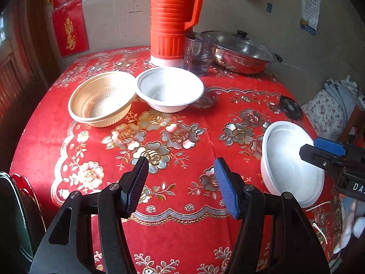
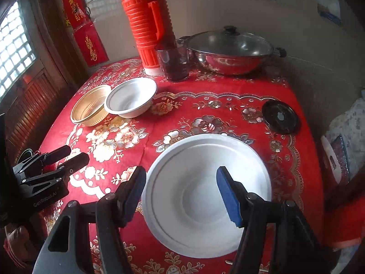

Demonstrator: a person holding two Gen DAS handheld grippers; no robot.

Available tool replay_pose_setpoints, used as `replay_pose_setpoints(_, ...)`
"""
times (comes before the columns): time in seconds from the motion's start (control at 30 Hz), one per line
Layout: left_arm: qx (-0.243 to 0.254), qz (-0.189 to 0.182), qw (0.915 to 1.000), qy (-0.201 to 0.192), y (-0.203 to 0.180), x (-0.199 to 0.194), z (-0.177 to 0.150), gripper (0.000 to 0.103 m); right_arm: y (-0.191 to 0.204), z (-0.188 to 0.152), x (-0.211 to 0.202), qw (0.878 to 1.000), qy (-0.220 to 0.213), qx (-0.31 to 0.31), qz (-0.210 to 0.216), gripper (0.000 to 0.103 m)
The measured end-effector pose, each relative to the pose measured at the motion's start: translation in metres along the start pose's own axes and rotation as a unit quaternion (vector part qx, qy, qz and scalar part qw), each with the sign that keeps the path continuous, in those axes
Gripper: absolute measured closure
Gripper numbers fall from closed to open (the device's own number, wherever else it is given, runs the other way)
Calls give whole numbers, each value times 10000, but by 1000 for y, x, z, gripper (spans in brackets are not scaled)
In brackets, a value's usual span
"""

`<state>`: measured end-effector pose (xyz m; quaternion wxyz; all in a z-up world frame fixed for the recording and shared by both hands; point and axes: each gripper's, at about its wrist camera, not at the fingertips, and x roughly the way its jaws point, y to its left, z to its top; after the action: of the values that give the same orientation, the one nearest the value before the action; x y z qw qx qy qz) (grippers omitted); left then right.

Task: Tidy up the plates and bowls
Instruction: 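Move both tools to the large white plate on the table, then close both tools on opposite sides of the white plate rim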

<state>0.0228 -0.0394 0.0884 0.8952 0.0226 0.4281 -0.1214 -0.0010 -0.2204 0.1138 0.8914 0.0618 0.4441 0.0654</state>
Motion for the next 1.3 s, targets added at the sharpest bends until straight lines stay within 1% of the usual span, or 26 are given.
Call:
replay_pose_setpoints(0.1, 125, -157, 9998, 69, -22, 6, 5, 43, -22, -5, -6, 9998, -5, 159, -138, 35)
replay_pose_setpoints(0.3, 390, -244, 9988, 187, -59, 20, 9, 43, -54, -14, -12, 9988, 21, 416, -272, 35)
replay_pose_setpoints(0.43, 431, -304, 9981, 306, -74, 32, 10, 43, -68, -17, -9, 9981, 73, 540, -302, 35)
replay_pose_setpoints(0.87, 454, -254, 9973, 509, -93, 59, 9, 43, -79, -23, 14, 9979, 327, 502, -237, 35)
replay_pose_setpoints(1.3, 479, -198, 9962, 700, -98, 81, 8, 43, -85, -24, 26, 9978, 458, 341, -341, 35)
